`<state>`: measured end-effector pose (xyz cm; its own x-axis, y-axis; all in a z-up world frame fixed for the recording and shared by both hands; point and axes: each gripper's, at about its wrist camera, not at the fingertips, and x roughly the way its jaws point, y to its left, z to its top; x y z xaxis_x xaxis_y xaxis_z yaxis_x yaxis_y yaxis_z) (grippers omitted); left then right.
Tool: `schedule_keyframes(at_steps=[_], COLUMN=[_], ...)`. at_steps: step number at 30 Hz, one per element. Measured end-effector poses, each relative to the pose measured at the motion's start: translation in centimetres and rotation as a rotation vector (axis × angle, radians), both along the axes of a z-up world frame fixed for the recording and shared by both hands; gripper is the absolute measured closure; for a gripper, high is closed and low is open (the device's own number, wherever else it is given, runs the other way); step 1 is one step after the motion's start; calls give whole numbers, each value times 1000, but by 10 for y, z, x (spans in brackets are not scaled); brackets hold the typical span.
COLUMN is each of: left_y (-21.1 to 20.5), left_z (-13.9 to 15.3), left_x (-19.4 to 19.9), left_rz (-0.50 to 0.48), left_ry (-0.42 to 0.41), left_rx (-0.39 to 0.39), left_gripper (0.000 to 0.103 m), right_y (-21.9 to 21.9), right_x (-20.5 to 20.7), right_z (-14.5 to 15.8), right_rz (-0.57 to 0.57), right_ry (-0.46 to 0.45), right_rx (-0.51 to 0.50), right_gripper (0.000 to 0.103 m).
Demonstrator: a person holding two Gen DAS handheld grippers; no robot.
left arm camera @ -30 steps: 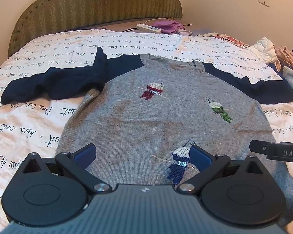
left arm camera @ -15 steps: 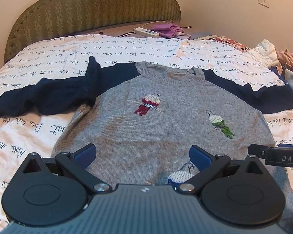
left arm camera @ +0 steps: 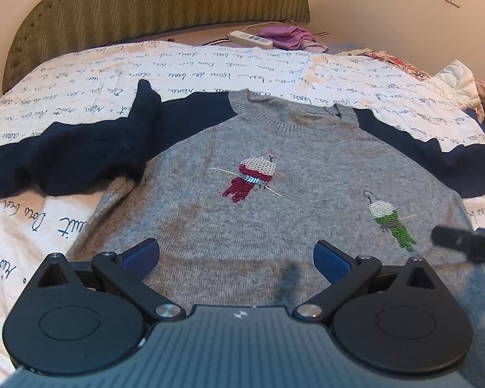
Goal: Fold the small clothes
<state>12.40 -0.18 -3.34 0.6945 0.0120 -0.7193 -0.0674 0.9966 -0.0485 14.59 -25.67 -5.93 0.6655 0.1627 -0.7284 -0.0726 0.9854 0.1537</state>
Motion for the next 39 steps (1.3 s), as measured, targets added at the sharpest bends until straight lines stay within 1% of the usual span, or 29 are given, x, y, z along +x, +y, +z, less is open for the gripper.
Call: schedule_keyframes(at_steps=[3, 5, 6, 7, 9, 12, 15, 18, 20, 22, 24, 26, 27, 29, 31, 33, 35, 36, 37, 39], left_y=[0, 0, 0, -1, -1, -4, -7, -9, -10, -10, -10, -11, -12, -13, -13, -13, -13, -13, -12, -8], left_z=[-5, -9, -11, -12, -16, -19, -25, -30, -31, -33, -34, -36, -36, -37, -38, -38, -38, -38, -37, -29], left_x=[5, 8, 9, 10, 12, 15, 16, 16, 16, 17, 16, 15, 15, 15, 15, 15, 15, 15, 15, 17], left_rz=[-4, -10, -12, -14, -16, -23, -31, -35, -37, -36, -35, -35, -35, -32, -32, -34, -35, -38, -42, -56], left_ry=[9, 13, 17, 20, 30, 24, 17, 13, 10, 10, 6, 1, -2, -7, -9, -11, -13, -14, -13, -15], left_rx=[3, 8, 9, 5, 7, 20, 33, 56, 67, 80, 79, 83, 86, 101, 102, 98, 93, 83, 76, 36], left_gripper=[0, 0, 0, 0, 0, 0, 0, 0, 0, 0, 0, 0, 0, 0, 0, 0, 0, 0, 0, 1], right_y=[-23, -48, -65, -86, -133, -208, -269, -316, -338, -350, -352, -349, -347, -344, -342, -344, -348, -348, -347, -341], right_x=[11, 19, 25, 33, 45, 61, 66, 71, 75, 76, 81, 92, 97, 104, 109, 110, 106, 104, 100, 96], right_z=[6, 12, 14, 15, 14, 5, -11, -31, -46, -57, -60, -61, -62, -61, -62, -65, -68, -68, -67, -58], right_rz=[-14, -64, -92, -124, -195, -344, -501, -625, -704, -734, -723, -700, -691, -674, -679, -694, -699, -694, -688, -677], right_ry=[-70, -131, -147, -153, -152, -140, -151, -178, -201, -251, -278, -261, -255, -245, -229, -223, -245, -259, -277, -324], right_rx=[29, 28, 42, 80, 192, 362, 525, 655, 717, 787, 783, 720, 692, 624, 572, 568, 599, 612, 618, 586], right_gripper=[0, 0, 0, 0, 0, 0, 0, 0, 0, 0, 0, 1, 4, 18, 54, 66, 74, 86, 93, 95])
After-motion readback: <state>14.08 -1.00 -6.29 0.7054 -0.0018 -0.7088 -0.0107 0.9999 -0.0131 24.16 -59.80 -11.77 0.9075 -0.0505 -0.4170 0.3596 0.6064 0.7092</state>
